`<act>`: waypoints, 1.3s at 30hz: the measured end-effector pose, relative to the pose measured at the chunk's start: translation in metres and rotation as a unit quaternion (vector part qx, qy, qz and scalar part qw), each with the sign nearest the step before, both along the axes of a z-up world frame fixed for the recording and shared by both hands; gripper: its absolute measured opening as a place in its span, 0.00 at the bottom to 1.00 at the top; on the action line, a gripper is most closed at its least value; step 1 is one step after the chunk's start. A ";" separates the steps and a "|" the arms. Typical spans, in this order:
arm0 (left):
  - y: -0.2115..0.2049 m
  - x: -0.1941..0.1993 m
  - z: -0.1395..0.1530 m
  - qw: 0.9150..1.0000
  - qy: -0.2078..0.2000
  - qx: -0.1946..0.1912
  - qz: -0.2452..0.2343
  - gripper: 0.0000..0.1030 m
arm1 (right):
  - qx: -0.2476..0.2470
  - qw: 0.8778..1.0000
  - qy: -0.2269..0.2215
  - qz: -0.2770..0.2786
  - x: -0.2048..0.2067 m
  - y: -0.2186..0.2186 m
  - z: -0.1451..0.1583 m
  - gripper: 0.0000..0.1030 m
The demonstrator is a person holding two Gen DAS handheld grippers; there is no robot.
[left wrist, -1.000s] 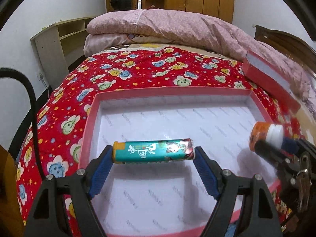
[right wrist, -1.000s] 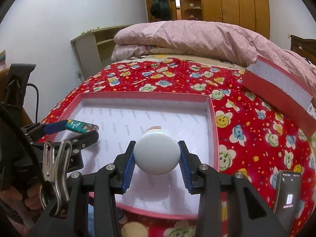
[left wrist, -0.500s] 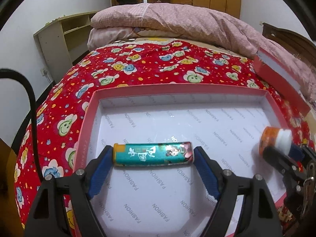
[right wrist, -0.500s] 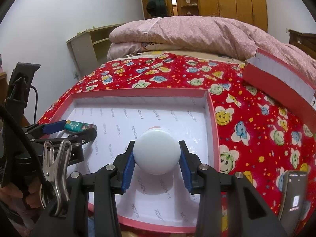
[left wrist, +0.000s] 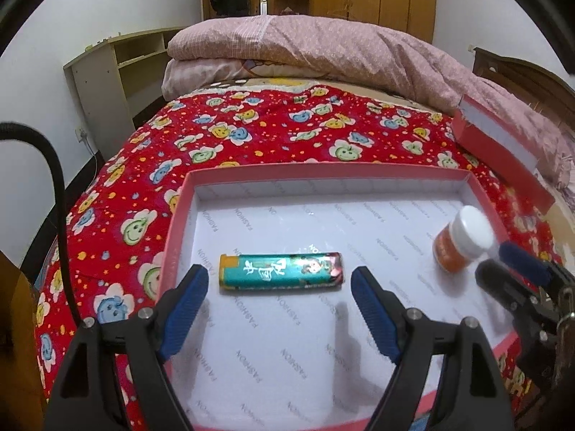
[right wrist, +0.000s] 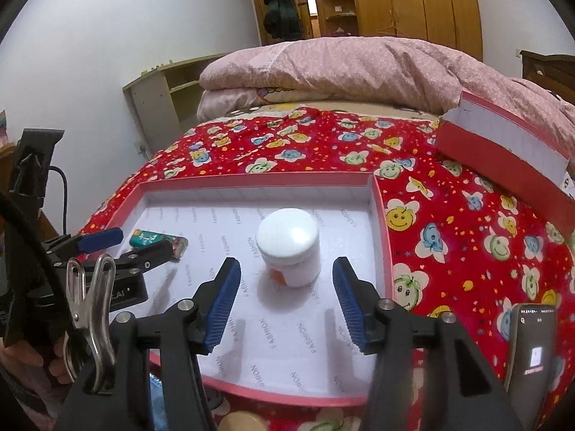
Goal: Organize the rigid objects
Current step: 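Open right gripper to drop the jar while left gripper releases the tube in the tray, then grasp the white earbud case with right gripper while left gripper grasps the blue plastic hook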
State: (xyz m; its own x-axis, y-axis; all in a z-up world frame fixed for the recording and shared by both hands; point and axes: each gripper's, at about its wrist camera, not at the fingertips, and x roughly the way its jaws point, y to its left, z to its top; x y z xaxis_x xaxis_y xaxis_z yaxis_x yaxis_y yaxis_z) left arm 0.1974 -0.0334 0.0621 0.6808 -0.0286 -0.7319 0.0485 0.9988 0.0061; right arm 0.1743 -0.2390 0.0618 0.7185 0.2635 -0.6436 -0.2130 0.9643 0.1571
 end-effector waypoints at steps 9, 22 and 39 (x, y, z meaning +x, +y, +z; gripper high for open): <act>0.005 -0.028 0.016 1.000 -0.009 -0.002 0.001 0.83 | 0.003 1.000 -0.010 0.002 -0.021 0.001 0.012 0.53; 0.025 -0.084 0.028 1.000 -0.018 0.002 0.011 0.83 | 0.020 1.000 -0.007 0.013 -0.068 0.003 0.020 0.53; 0.065 -0.132 -0.011 0.999 0.023 -0.023 0.042 0.83 | 0.010 0.999 0.028 0.031 -0.124 -0.001 -0.005 0.53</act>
State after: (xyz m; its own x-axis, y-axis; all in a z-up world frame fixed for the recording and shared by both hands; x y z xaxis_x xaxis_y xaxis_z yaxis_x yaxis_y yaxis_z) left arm 0.0656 0.0319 0.0507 0.6472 -0.0073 -0.7623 -0.0358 0.9986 -0.0399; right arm 0.0501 -0.2400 0.0570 0.6628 0.3195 -0.6772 -0.2624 0.9462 0.1896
